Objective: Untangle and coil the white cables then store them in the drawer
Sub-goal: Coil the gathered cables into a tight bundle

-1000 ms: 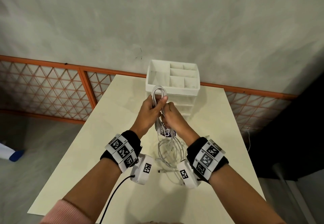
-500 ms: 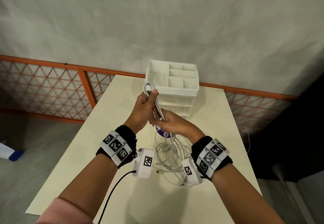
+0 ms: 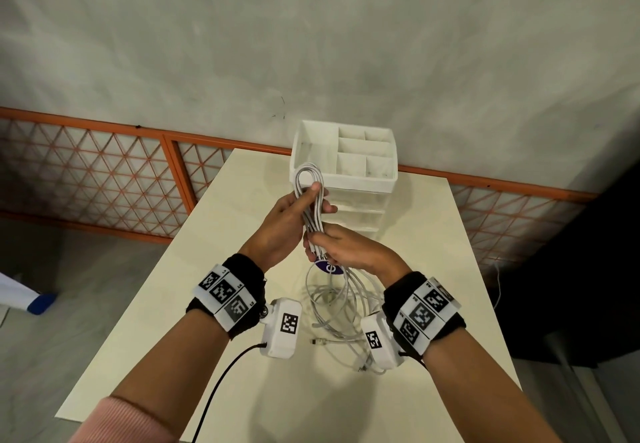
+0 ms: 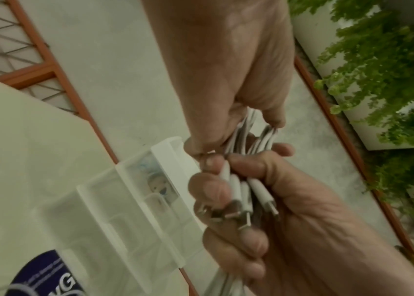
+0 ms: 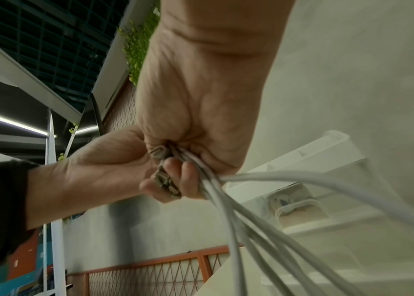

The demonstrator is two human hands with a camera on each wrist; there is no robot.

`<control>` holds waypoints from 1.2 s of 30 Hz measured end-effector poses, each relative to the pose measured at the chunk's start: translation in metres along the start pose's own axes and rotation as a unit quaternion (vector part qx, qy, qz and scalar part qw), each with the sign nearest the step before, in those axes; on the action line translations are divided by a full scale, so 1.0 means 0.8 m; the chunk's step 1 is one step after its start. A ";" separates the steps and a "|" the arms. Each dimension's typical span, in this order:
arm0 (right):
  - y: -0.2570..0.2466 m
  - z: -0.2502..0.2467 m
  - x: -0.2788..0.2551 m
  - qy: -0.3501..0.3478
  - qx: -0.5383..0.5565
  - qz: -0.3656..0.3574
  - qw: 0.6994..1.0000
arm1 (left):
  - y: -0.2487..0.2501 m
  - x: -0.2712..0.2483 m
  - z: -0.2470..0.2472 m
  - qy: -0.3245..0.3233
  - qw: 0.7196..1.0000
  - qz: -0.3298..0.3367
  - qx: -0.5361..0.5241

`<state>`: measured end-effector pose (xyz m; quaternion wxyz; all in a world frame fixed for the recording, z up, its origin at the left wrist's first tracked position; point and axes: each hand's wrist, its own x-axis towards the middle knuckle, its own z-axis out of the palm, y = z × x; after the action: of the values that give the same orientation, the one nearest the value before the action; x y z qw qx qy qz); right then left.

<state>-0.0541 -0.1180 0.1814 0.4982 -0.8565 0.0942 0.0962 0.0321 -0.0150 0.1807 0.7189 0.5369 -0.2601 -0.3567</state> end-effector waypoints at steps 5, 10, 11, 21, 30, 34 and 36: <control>-0.003 -0.002 -0.002 -0.011 0.009 0.017 1.000 | -0.009 -0.005 -0.004 -0.057 0.998 -0.001 0.020; 0.012 -0.003 -0.005 0.067 0.031 0.010 0.997 | 0.004 0.009 -0.017 0.017 0.997 0.074 -0.009; 0.020 -0.009 -0.007 0.074 0.016 0.019 0.997 | 0.009 0.012 -0.024 0.042 0.994 0.093 -0.030; 0.030 -0.012 -0.016 0.005 0.075 -0.040 0.996 | 0.008 0.023 -0.054 0.178 0.975 0.135 -0.004; 0.047 -0.029 -0.026 -0.097 0.005 0.053 0.994 | 0.006 0.010 -0.065 0.117 0.983 0.109 0.087; 0.018 -0.053 -0.019 0.046 -0.056 0.009 0.997 | -0.004 0.005 -0.048 0.053 0.988 0.050 0.135; 0.003 -0.057 -0.011 0.100 -0.060 -0.028 0.993 | -0.005 0.007 -0.035 0.049 0.988 0.033 0.144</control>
<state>-0.0598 -0.1586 0.2040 0.4365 -0.8925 0.1134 0.0017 0.0560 -0.0036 0.1685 0.6572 0.6430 -0.2911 -0.2644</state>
